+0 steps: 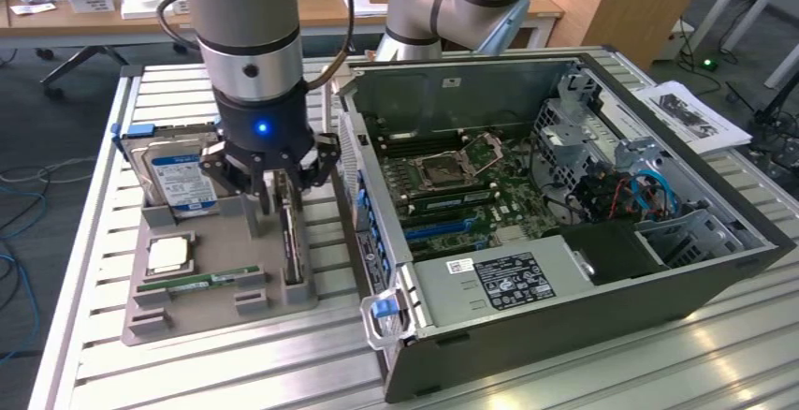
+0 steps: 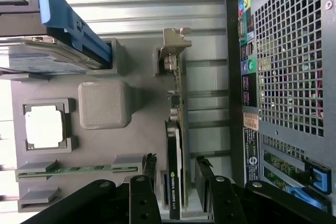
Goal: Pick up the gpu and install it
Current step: 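Pick up the gpu and move the gpu toward the slot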
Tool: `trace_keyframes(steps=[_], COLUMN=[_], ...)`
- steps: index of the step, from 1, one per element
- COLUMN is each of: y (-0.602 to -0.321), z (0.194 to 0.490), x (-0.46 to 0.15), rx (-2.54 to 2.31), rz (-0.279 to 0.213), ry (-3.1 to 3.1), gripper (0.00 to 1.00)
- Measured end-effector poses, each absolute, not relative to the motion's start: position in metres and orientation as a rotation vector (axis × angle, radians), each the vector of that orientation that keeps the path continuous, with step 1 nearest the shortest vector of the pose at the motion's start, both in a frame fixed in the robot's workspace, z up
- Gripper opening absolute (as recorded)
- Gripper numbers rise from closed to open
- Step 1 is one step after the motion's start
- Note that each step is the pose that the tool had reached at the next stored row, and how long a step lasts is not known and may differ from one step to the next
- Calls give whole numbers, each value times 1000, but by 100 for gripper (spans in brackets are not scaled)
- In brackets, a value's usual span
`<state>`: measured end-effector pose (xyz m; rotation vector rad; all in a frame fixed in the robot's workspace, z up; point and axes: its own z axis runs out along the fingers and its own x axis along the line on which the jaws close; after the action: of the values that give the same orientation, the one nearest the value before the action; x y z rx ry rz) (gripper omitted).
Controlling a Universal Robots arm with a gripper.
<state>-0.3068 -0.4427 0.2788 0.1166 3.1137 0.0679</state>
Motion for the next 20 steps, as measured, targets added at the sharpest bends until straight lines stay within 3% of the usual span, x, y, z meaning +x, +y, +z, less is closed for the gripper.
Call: trace_keyframes(steps=[20], y=[-443], z=[253], x=[-305], rx=[117], rz=[68], ry=[3114], gripper=[43])
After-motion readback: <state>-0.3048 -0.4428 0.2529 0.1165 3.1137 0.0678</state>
